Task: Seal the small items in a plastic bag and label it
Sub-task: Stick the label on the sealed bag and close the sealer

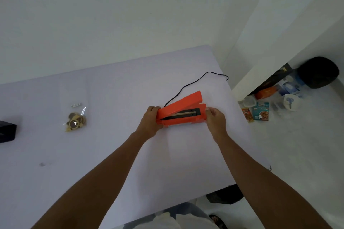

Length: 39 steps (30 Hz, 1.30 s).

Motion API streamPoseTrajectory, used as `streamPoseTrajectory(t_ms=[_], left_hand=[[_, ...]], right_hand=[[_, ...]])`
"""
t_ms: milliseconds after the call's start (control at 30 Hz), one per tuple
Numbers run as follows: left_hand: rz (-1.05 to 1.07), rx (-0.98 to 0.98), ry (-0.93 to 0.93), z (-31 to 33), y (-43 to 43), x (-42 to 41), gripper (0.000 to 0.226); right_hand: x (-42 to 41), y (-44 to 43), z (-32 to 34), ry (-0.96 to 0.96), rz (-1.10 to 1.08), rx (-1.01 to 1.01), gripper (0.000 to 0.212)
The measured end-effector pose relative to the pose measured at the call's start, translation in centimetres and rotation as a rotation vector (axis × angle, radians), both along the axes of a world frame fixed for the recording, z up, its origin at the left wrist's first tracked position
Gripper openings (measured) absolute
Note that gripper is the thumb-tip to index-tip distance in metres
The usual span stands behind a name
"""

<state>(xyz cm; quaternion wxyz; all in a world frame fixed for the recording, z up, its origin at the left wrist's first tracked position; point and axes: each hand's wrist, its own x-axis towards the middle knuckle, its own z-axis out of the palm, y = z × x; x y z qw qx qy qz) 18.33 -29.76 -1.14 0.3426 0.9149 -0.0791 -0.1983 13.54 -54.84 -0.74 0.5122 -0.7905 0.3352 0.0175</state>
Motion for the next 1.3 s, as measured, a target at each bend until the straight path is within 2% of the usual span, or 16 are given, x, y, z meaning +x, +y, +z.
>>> streamPoseTrajectory(t_ms=[467,667,1000,1133,1300], left_hand=[[0.060,0.058,-0.030,0.1,1.1,12.7,0.064],[0.056,0.091,0.000,-0.5,1.2,15.3,0.061],[0.068,0.080,0.014,-0.9,0.8,15.1,0.062],[0.077,0.071,0.022,-0.9,0.7,14.8,0.068],[0.065,0.103,0.030,0.2,0.8,14.0,0.093]], right_hand=[[14.2,1.0,0.3,-0.058,0.103,-0.003,0.025],[16.6,1.5,-0.8,-0.044,0.150,-0.034,0.024],[16.8,1.7,-1.7,-0.046,0.166,-0.052,0.022],[16.4,1.6,-1.5,-0.032,0.194,-0.070,0.023],[15.5,1.8,0.1,-0.002,0.238,-0.087,0.027]])
